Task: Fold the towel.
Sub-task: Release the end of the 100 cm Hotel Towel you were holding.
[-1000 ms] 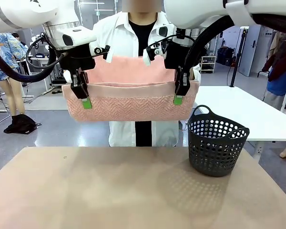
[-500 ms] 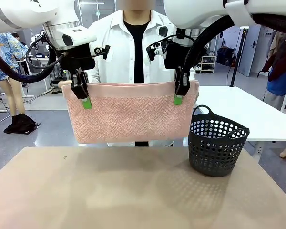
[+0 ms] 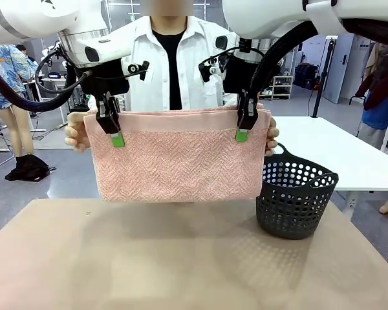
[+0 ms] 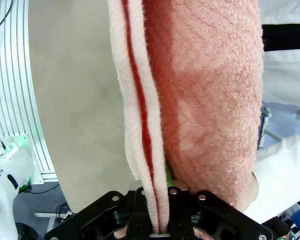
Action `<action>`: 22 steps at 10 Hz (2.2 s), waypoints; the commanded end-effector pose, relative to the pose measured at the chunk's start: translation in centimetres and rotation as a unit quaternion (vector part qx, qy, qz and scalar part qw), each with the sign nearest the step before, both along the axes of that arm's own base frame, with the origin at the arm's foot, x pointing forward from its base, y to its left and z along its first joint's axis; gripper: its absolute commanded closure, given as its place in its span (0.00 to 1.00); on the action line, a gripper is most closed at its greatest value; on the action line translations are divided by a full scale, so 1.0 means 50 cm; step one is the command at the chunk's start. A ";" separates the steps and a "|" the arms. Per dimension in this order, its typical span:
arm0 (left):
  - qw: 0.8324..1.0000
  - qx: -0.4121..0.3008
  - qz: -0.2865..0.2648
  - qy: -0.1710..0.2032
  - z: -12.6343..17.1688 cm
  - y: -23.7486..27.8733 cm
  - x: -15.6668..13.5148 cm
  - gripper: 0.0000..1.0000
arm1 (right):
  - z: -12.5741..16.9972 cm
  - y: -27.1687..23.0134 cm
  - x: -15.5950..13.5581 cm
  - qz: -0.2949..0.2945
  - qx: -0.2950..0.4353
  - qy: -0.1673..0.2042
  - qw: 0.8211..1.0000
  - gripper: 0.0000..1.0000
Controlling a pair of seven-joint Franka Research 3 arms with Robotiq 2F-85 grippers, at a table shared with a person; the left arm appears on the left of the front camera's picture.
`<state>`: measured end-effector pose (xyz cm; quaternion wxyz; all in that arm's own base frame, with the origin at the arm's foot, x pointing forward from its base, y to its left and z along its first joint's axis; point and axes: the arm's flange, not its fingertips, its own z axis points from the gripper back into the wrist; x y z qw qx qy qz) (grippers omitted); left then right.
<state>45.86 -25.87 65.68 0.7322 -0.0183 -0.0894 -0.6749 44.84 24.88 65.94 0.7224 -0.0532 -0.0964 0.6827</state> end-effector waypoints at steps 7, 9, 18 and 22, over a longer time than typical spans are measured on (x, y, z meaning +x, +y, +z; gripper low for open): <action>1.000 0.002 -0.001 -0.003 0.007 0.000 0.002 1.00 | 0.003 -0.004 0.000 0.001 -0.004 -0.003 1.000 1.00; 1.000 0.002 -0.001 -0.003 0.007 0.000 0.002 1.00 | 0.003 -0.004 0.000 0.001 -0.004 -0.003 1.000 1.00; 0.995 -0.076 0.035 -0.046 0.139 0.056 -0.043 0.16 | 0.143 -0.113 -0.043 -0.052 0.129 -0.039 0.989 0.19; 0.968 -0.119 0.181 -0.126 0.302 0.291 -0.156 0.00 | 0.253 -0.332 -0.112 -0.164 0.199 -0.080 0.963 0.00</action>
